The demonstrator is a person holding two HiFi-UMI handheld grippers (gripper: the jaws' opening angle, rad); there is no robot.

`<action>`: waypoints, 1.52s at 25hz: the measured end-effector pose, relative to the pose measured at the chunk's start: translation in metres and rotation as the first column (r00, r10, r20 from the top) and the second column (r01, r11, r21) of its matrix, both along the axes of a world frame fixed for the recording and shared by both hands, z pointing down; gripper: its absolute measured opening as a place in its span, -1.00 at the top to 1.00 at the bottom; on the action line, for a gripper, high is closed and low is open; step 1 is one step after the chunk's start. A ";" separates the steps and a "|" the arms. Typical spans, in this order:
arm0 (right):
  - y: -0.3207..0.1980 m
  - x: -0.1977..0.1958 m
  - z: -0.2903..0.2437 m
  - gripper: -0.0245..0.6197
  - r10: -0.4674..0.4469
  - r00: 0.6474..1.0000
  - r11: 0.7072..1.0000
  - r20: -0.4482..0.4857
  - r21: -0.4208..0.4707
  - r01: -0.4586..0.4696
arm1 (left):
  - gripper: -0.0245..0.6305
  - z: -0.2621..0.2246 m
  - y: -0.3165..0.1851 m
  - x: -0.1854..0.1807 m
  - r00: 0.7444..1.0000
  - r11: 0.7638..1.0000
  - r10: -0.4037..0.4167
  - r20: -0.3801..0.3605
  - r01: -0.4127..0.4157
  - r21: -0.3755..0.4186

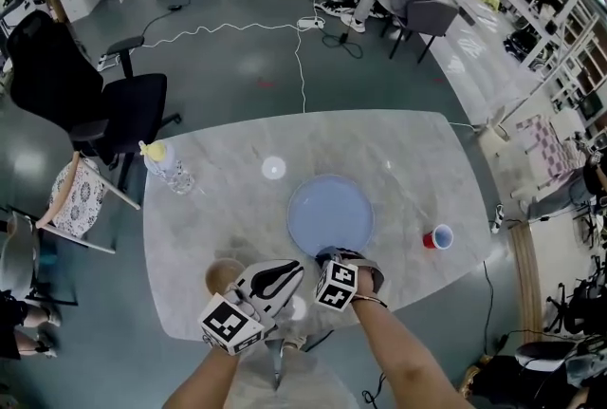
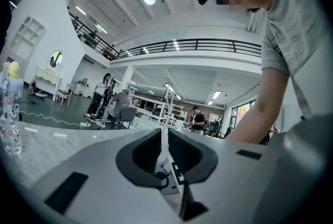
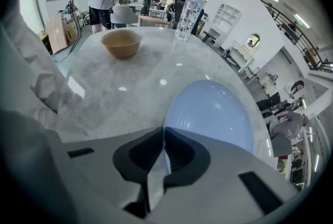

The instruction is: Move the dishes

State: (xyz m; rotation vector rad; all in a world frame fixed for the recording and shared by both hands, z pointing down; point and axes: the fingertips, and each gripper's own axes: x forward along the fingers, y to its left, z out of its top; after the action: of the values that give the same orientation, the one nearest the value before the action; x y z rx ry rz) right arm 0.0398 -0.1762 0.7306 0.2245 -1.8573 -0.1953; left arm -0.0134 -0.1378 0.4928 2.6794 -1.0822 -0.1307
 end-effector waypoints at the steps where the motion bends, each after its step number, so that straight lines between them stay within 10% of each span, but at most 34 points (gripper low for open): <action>1: 0.011 -0.004 0.000 0.83 -0.005 1.000 1.000 0.010 -0.012 0.005 | 0.82 -0.001 0.005 -0.001 1.000 1.000 0.003 -0.001 -0.003 0.000; 19: 0.131 -0.047 0.006 0.82 -0.077 0.995 0.987 0.064 -0.133 0.085 | 0.82 -0.006 0.045 0.007 0.999 0.999 0.033 -0.003 -0.033 -0.019; 28: 0.136 -0.051 -0.006 0.47 0.037 0.984 0.970 0.172 -0.245 0.007 | 0.82 -0.004 0.043 0.010 0.999 0.999 0.045 0.015 -0.045 -0.020; 38: 0.085 -0.026 -0.062 0.45 0.408 0.814 0.898 0.413 -0.345 -0.275 | 0.82 -0.008 0.031 0.039 0.996 0.996 0.090 -0.001 -0.090 -0.015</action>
State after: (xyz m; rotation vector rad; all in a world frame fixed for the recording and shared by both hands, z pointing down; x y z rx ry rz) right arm 0.0139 -0.0916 0.6683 0.4473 -2.2647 0.4059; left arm 0.0253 -0.1064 0.4843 2.7091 -0.9568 -0.1061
